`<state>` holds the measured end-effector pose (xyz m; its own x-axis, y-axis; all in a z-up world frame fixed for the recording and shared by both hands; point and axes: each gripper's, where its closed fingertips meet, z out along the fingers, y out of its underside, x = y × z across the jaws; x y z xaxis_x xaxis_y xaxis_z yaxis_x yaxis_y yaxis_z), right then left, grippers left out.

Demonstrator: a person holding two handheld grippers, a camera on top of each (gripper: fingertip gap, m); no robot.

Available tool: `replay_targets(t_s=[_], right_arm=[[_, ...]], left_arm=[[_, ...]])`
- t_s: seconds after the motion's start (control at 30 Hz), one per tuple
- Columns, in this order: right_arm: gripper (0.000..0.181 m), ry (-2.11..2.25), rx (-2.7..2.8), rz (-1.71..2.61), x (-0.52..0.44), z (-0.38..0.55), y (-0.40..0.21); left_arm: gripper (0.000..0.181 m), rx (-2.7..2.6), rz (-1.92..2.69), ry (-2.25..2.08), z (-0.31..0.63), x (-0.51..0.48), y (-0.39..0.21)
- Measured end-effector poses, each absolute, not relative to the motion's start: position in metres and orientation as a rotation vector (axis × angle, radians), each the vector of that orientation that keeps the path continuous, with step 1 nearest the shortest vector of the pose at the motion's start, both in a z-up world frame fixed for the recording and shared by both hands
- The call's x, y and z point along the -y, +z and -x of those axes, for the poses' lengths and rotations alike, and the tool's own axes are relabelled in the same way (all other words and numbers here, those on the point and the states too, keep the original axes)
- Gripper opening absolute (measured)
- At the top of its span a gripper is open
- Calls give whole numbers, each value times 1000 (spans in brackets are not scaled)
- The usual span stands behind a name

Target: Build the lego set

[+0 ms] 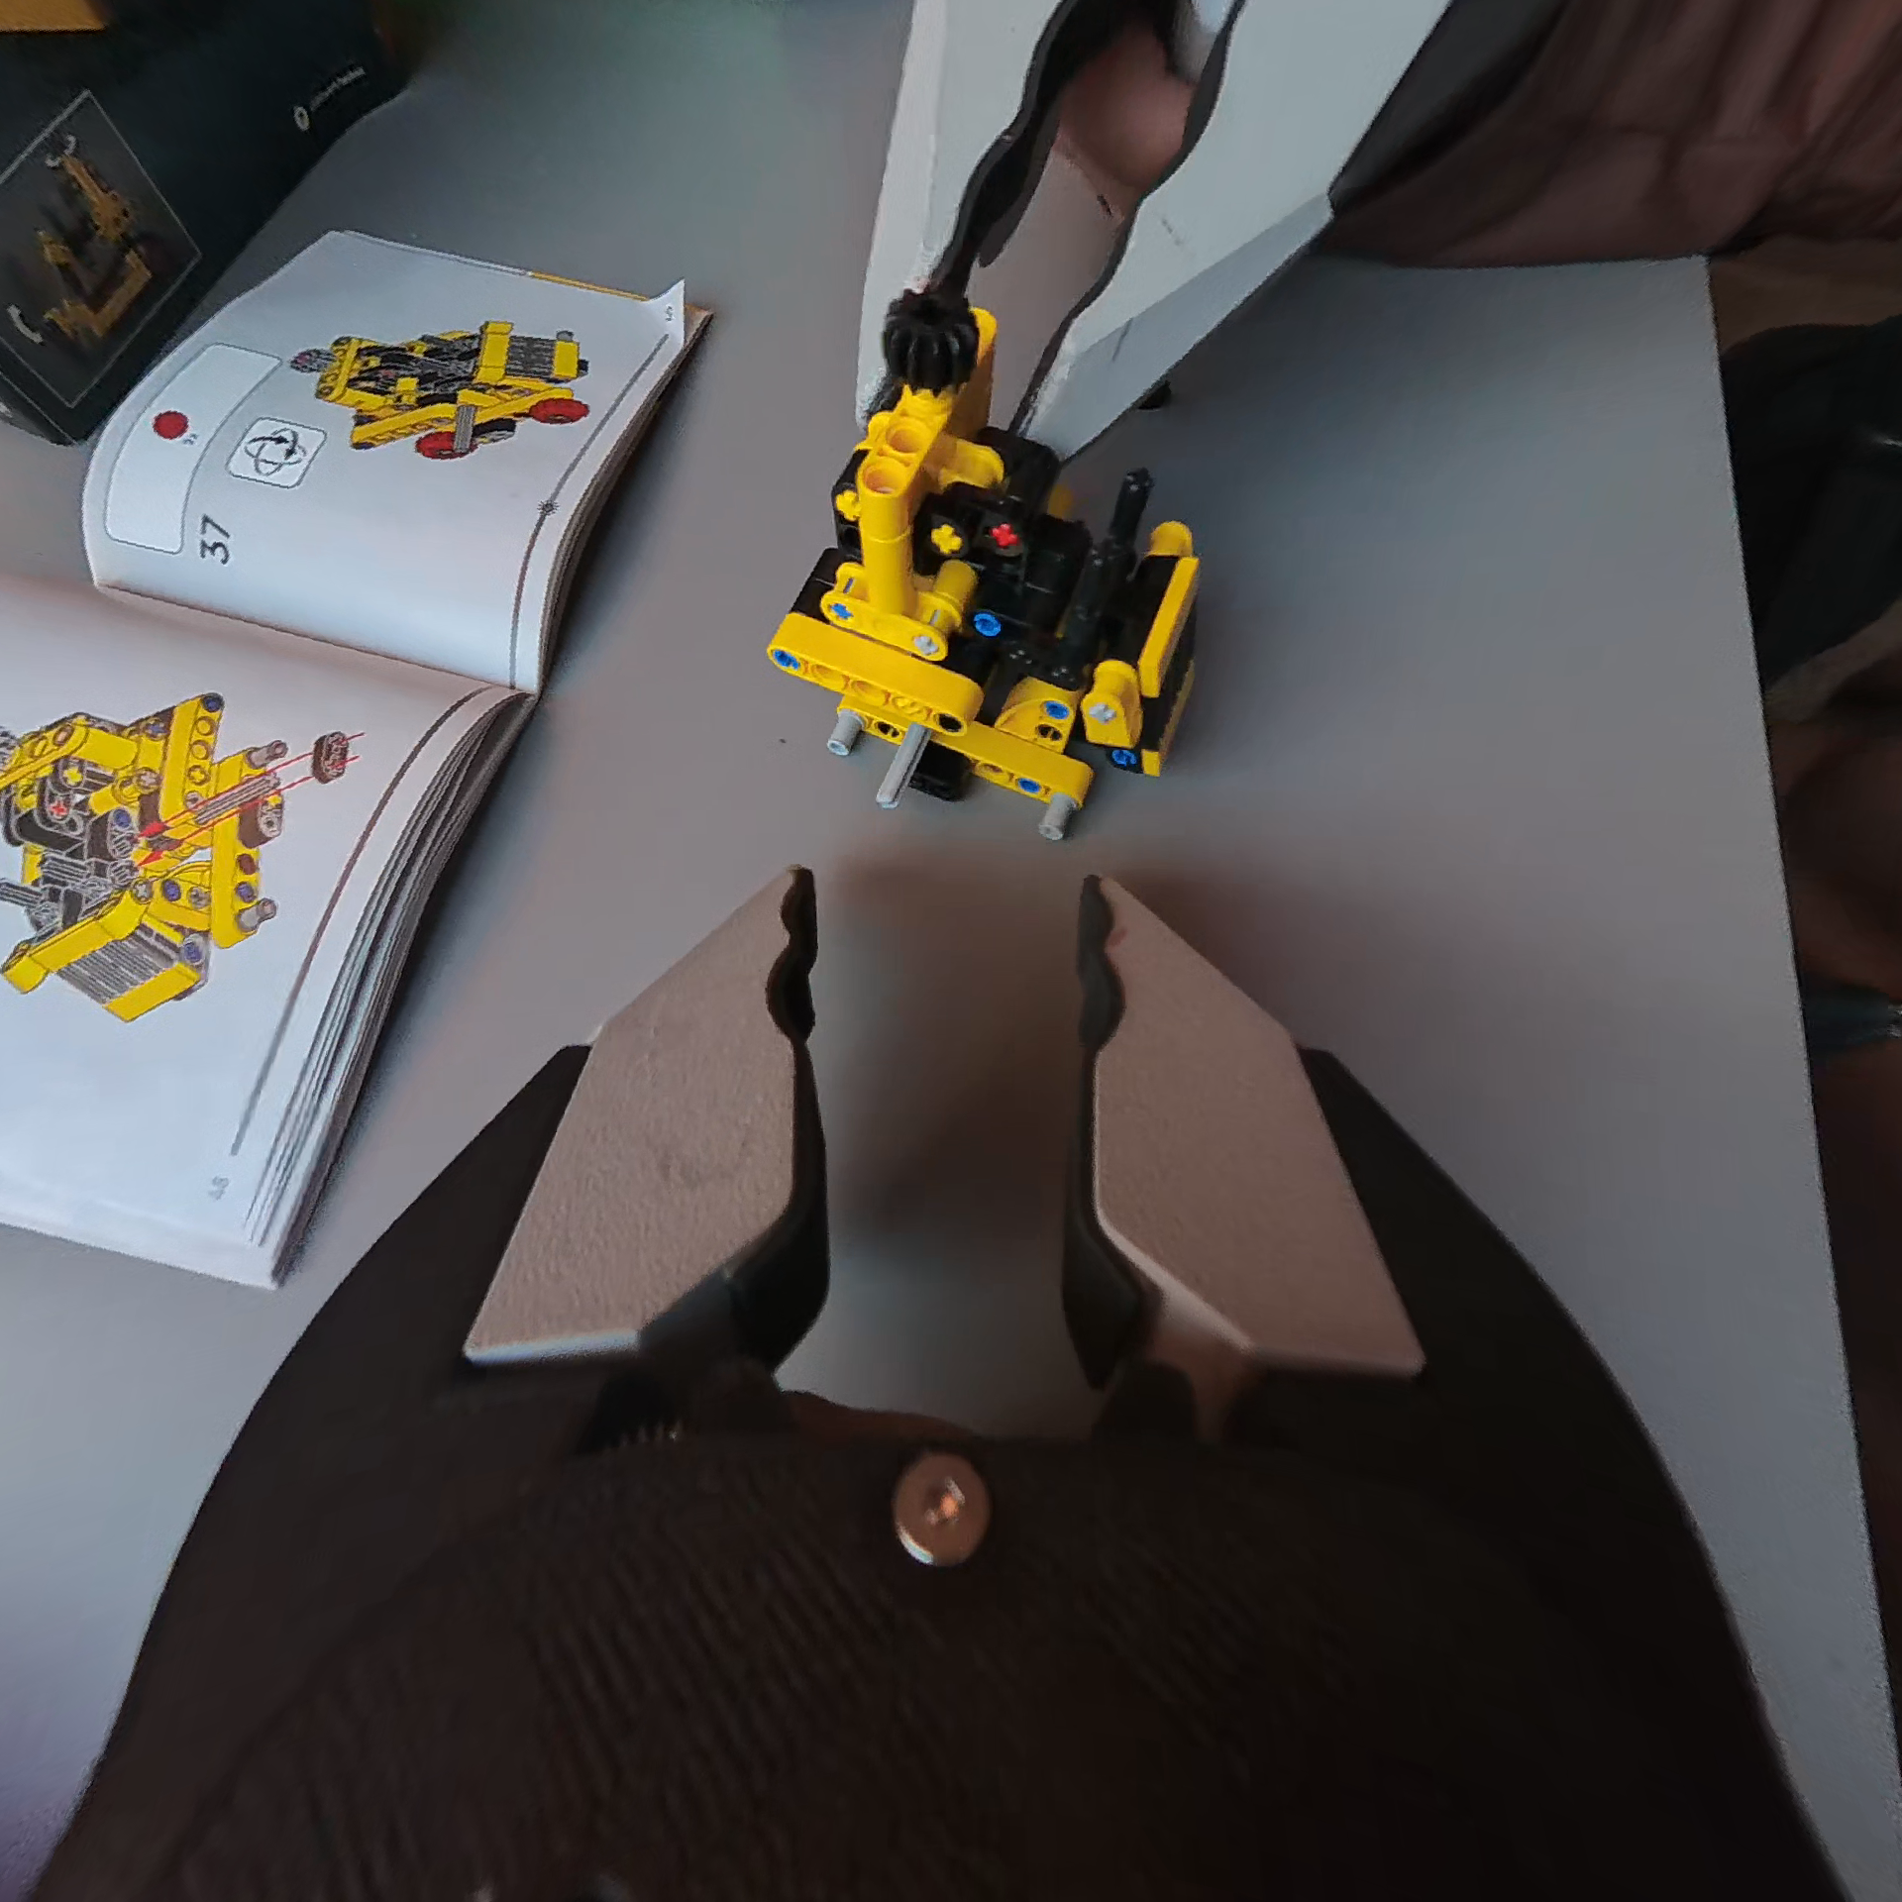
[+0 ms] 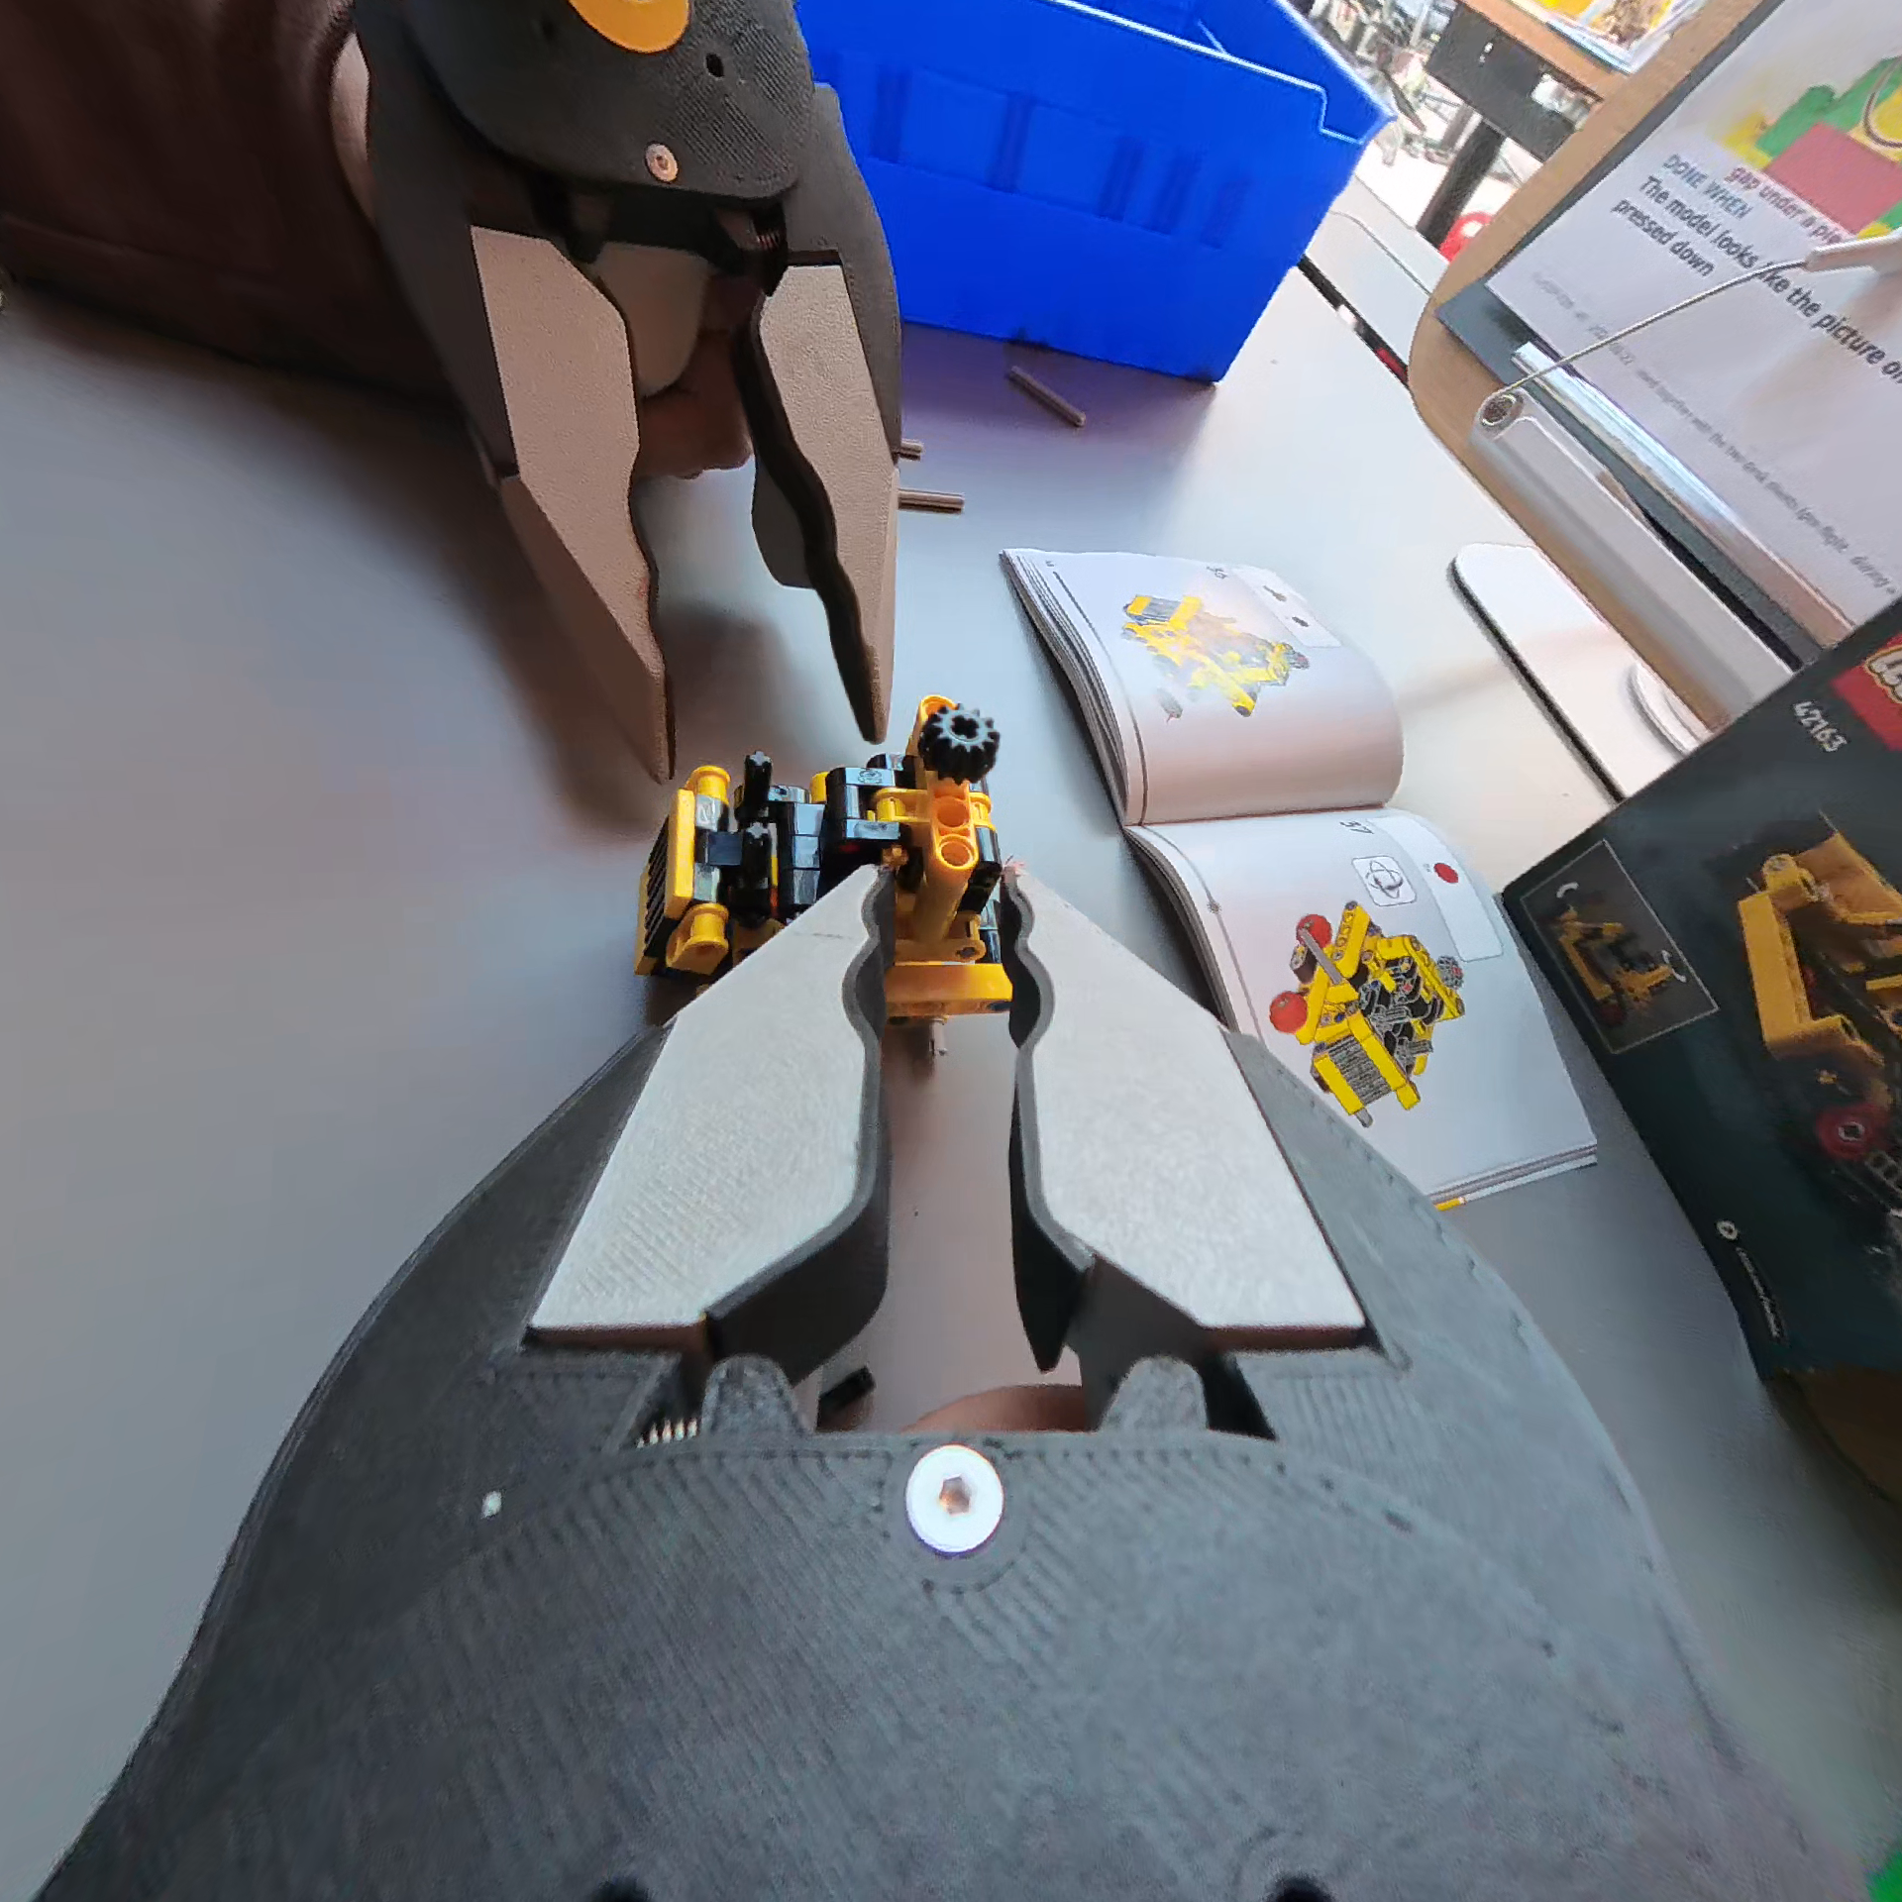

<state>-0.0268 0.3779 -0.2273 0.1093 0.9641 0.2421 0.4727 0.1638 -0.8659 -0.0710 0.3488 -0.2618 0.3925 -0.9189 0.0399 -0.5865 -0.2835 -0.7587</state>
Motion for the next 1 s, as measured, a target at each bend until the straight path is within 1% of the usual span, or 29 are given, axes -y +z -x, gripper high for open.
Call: replay_targets(t_s=[0.17, 0.27, 0.5, 0.63, 0.7, 0.73, 0.83, 1.0], right_arm=[[17, 622, 1505, 1456, -377, 25, -227], [17, 649, 1500, 1480, -375, 22, -228], [18, 672, 1542, 1472, -364, 9, -231], [22, 619, 1413, 1498, -384, -20, -219], [22, 668, 1338, 1535, -392, -41, -216], [22, 712, 1326, 1577, -392, -50, -220], [32, 791, 1364, 1633, -377, -68, -228], [29, 612, 1578, 1601, -360, -74, -251]], left_arm=[[49, -1236, 2001, -653, 77, -357, -260], [48, -1179, 2051, -577, 90, -371, -264], [44, -1027, 2070, -572, 112, -395, -257], [43, -973, 2036, -619, 114, -398, -248], [42, -968, 2017, -598, 115, -398, -246], [42, -973, 2009, -582, 115, -398, -245], [42, -1000, 1992, -548, 114, -396, -246], [41, -1039, 1936, -607, 109, -390, -240]])
